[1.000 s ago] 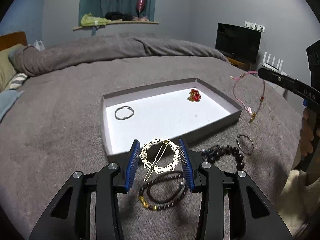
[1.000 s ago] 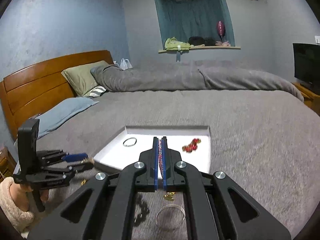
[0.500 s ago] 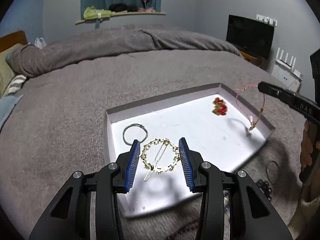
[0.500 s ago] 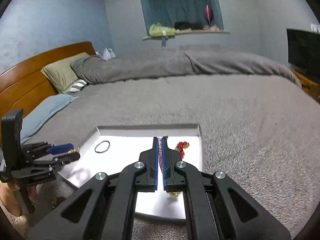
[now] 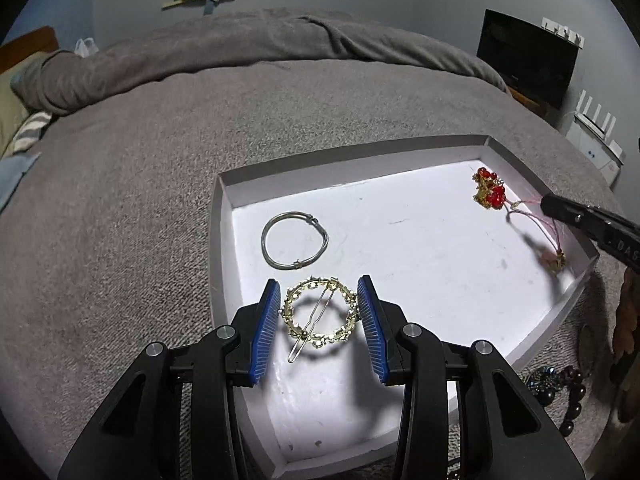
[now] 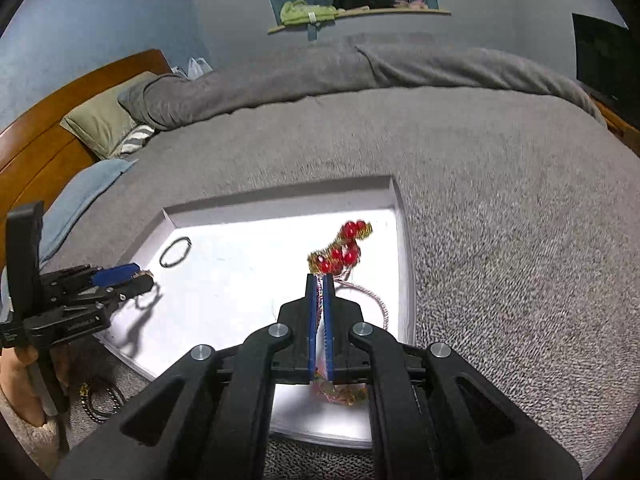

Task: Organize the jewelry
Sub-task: 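Carry both items over the tray and open both grippers to drop them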

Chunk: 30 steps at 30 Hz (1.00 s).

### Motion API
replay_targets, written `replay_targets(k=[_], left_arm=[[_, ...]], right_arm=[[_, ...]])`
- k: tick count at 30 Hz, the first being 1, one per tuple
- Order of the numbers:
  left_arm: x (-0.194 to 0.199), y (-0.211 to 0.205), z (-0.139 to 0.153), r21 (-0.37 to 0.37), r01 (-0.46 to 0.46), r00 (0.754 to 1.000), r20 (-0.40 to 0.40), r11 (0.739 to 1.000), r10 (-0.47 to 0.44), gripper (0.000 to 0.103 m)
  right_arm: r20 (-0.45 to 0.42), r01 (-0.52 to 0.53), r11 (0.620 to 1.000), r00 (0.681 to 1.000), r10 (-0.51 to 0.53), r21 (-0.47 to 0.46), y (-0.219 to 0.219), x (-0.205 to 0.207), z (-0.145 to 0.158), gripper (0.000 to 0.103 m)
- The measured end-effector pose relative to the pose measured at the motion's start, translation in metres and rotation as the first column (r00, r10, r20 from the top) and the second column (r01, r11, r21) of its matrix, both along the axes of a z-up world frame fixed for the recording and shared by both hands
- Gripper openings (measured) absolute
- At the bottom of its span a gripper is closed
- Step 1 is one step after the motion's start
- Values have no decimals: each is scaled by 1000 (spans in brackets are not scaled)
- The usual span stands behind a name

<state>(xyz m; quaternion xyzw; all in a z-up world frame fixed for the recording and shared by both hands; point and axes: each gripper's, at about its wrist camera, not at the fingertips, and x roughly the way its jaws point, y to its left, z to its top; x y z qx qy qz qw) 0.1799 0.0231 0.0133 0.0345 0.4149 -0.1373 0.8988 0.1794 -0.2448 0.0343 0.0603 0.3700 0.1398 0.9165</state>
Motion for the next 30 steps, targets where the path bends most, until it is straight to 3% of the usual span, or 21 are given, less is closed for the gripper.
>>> replay_targets(k=[5, 14, 21, 27, 29, 30], left_arm=[[1, -5, -3, 15, 15, 1000, -4, 1000, -15, 42], [5, -10, -6, 45, 12, 1000, 1, 999, -12, 42], [3, -11, -7, 44, 18, 1000, 14, 999, -19, 48], [-8, -10, 2, 15, 19, 997, 70, 1000, -20, 59], [-14, -10, 6, 7, 20, 995, 98, 1000, -20, 61], [-17, -9, 8, 0, 19, 994, 111, 1000, -18, 62]], right_arm=[[-41, 8, 1000, 999, -7, 19, -1, 4, -7, 3], [-33, 12, 1000, 999, -12, -19, 4, 3, -7, 3], [-25, 22, 1000, 999, -22, -15, 4, 3, -6, 4], [18, 28, 1000, 999, -27, -9, 2, -4, -1, 28], [51, 22, 1000, 998, -22, 0, 1, -9, 2, 43], [67, 22, 1000, 998, -22, -1, 0, -12, 4, 45]])
